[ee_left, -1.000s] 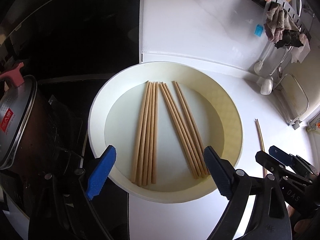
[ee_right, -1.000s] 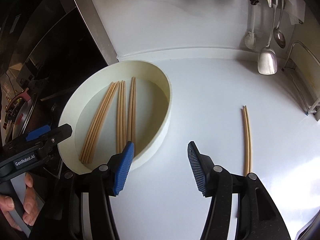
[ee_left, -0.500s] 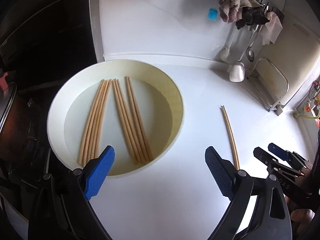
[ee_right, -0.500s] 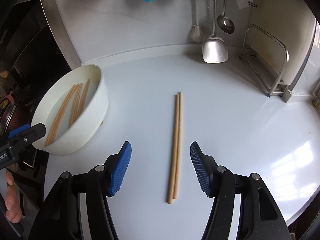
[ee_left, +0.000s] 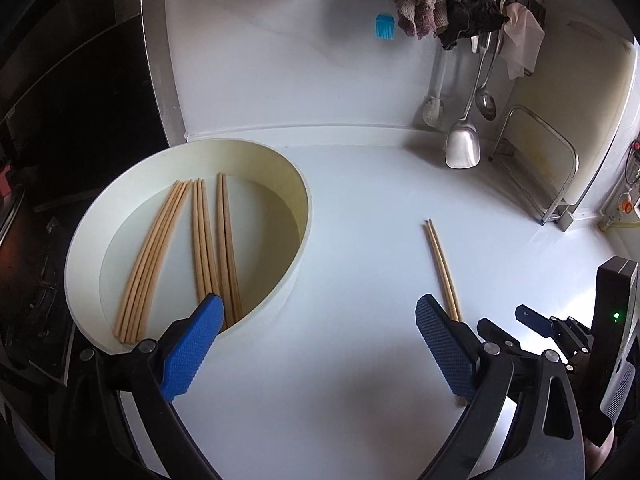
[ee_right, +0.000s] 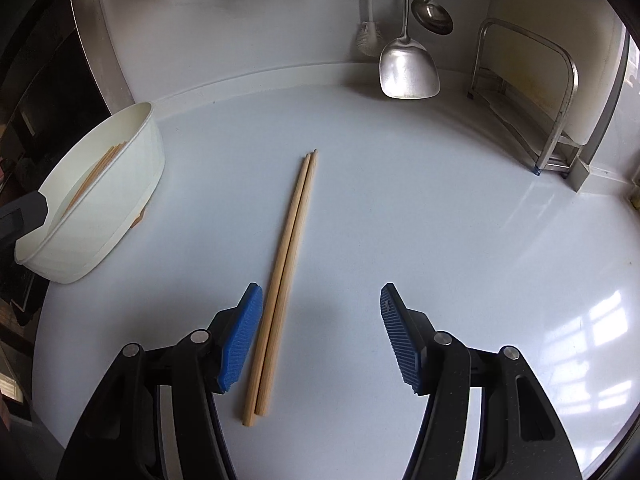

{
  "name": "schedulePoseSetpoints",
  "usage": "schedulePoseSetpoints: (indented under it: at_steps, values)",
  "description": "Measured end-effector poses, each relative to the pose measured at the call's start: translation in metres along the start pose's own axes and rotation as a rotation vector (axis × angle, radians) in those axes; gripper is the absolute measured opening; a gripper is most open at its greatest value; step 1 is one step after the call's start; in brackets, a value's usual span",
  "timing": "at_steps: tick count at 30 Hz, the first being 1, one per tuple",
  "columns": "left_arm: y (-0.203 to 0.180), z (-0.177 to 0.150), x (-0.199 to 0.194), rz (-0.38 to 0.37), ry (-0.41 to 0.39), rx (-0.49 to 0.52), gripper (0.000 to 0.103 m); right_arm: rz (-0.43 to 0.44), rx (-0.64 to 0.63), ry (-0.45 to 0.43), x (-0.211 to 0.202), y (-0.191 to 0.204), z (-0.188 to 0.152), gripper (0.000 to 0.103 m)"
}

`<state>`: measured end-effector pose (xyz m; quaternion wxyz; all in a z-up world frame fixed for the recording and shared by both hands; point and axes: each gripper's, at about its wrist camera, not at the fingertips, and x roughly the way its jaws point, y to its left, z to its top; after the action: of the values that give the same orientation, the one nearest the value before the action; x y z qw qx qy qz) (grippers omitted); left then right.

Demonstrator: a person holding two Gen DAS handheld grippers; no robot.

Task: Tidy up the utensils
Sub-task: 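Move both open tools back to the last two chopsticks on the counter, then grasp one chopstick with the right tool while the left tool grasps the other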

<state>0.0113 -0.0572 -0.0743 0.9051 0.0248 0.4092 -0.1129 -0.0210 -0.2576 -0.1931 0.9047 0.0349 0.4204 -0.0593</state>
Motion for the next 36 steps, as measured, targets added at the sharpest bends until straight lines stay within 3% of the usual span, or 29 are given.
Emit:
schedulePoseSetpoints:
  at_steps: [27, 32, 36]
  values:
    - [-0.016, -0.005, 0.028, -0.029, 0.045, 0.010, 0.095, -0.052, -0.051, -0.001, 0.032, 0.007, -0.004, 0.058]
    - [-0.021, -0.005, 0.032, -0.038, 0.052, 0.014, 0.095, -0.036, -0.082, -0.011, 0.034, 0.010, -0.002, 0.037]
    - [-0.028, -0.005, 0.035, -0.050, 0.059, 0.017, 0.095, -0.022, -0.109, -0.010, 0.035, 0.009, 0.000, 0.009]
